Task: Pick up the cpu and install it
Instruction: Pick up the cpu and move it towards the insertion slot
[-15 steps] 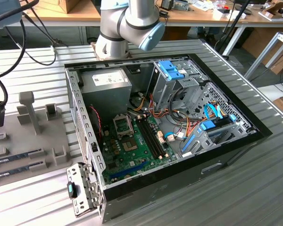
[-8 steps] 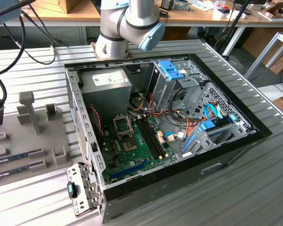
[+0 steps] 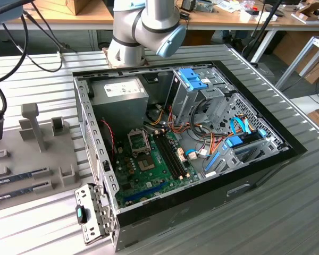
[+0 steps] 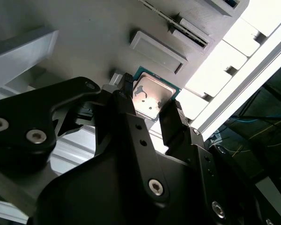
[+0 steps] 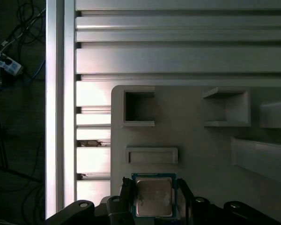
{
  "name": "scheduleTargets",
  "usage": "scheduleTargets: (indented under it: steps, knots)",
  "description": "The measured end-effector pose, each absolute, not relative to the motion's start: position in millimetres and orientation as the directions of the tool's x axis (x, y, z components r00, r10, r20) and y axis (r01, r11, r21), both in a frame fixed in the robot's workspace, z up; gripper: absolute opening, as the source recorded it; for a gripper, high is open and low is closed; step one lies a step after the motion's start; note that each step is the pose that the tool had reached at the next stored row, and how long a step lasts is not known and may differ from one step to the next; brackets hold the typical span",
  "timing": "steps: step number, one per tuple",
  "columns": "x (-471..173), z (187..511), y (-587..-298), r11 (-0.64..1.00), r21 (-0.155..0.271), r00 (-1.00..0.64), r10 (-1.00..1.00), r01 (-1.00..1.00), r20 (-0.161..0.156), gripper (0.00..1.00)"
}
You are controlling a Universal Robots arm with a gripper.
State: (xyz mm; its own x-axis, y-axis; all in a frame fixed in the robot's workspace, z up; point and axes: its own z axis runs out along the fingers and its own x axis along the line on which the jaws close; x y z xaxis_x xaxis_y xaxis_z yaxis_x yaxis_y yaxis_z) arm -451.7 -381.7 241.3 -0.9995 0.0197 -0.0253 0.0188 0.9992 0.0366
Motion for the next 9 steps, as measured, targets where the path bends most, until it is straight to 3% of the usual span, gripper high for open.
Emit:
scheduleTargets:
  steps: [9]
  knots:
    - [-451.7,243.1,-381.7,0.999,0.037,-0.999,0.020,0.019,-0.025,0.47]
